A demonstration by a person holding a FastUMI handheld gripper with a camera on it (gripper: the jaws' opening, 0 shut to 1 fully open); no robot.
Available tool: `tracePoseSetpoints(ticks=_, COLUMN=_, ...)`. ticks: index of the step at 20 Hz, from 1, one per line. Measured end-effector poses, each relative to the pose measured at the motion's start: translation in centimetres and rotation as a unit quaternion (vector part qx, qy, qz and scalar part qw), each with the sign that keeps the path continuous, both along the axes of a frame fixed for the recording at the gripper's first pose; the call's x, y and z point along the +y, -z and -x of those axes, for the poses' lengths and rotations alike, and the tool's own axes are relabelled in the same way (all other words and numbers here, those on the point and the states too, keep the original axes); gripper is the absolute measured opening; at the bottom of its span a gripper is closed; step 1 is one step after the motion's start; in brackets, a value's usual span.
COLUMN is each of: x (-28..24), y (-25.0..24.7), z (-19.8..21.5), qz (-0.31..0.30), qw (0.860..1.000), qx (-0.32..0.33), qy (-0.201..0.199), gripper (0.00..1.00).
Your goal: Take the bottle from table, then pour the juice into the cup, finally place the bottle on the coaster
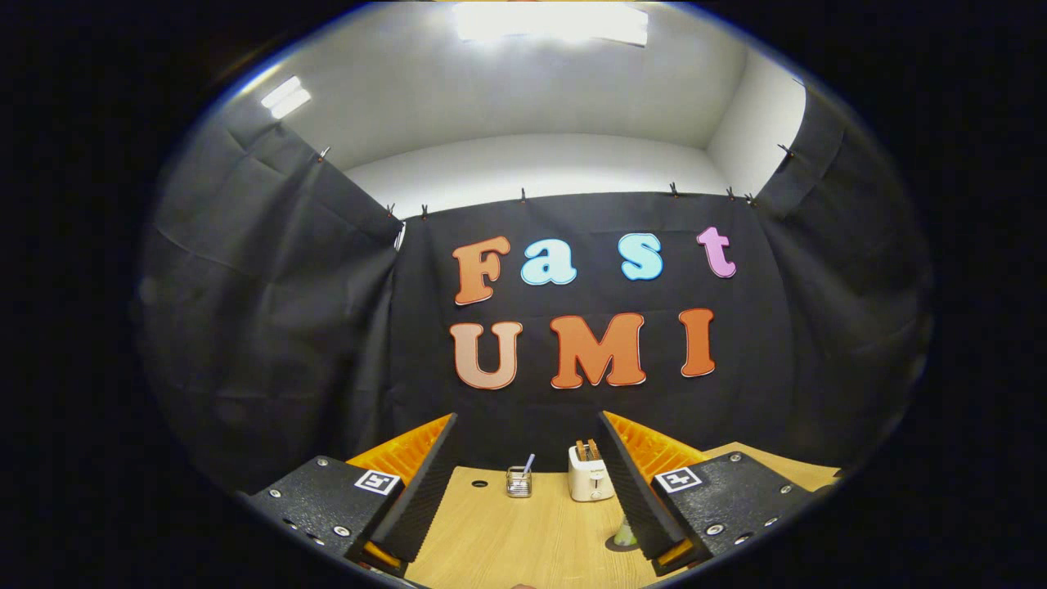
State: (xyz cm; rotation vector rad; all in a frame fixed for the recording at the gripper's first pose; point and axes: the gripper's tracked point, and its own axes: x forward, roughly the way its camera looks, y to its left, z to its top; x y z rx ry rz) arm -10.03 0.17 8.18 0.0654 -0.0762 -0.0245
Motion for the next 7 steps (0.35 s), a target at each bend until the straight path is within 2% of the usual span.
tracePoseSetpoints(ticks=3, x=-0.8, y=-0.2, z=0.5, qz=-0.009, qw=1.0, qx=-0.005, qy=0.006, gripper=0.97)
tracePoseSetpoints(ticks=7, x=-1.2, y=0.7, z=0.4, qz=0.009, qw=1.0, qx=-0.012, qy=0.007, gripper=0.97)
